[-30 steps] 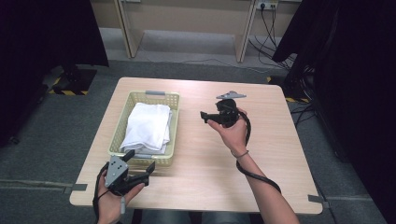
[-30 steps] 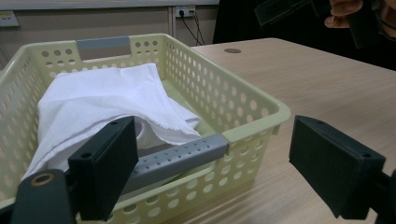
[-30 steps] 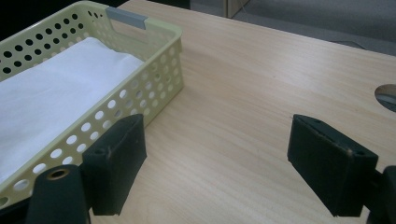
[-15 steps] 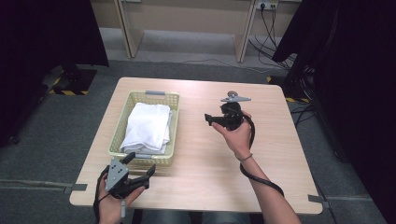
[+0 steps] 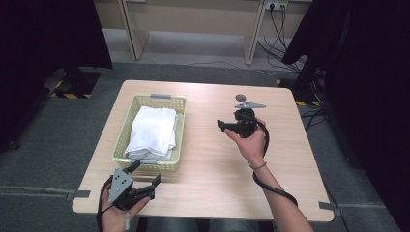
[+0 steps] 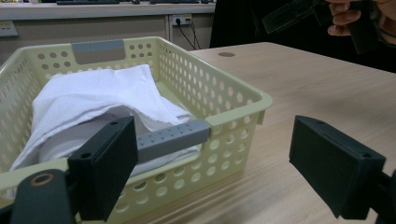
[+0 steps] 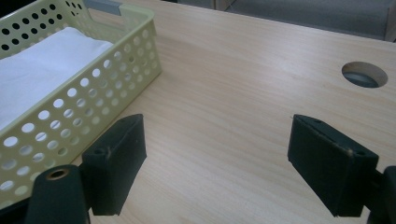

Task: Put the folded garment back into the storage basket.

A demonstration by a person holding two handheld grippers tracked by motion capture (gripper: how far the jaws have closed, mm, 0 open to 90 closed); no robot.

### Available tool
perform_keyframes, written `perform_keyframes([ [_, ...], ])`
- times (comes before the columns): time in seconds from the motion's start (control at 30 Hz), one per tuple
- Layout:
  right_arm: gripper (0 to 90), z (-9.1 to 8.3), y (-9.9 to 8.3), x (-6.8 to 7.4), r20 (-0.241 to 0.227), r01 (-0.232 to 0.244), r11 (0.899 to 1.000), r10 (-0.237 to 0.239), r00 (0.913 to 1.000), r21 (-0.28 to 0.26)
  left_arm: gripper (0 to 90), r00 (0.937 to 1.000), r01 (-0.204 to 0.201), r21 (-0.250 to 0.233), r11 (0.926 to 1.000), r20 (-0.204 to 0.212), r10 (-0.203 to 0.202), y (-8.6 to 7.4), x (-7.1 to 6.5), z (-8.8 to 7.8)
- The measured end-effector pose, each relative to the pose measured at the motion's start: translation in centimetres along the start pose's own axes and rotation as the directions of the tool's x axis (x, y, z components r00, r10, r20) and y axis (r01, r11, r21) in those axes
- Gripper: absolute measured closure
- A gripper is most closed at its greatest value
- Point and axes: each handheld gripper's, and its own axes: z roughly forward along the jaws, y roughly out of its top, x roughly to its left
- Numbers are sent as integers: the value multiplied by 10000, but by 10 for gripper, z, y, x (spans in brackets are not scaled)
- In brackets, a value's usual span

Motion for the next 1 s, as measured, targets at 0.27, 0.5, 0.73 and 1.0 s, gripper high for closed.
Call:
perform_keyframes([
  [0.27, 198, -7, -5, -11, 175, -162, 9999, 163, 9997, -36, 149, 10000, -41, 22, 10000, 37, 41, -7, -3, 0],
  [0.5, 198, -10, -8, -15, 258, -198, 9998, 199, 9995, -48, 149, 9999, -149, -24, 9999, 40, 149, -8, -5, 1],
  [0.73, 198, -12, -12, -18, 323, -197, 9998, 199, 9993, -59, 150, 9997, -248, -19, 9997, 24, 248, -10, -5, 1],
  [1.0, 198, -16, -20, -24, 385, -258, 9997, 258, 9989, -8, 149, 9997, -237, 47, 9997, 12, 237, -15, -4, 4],
])
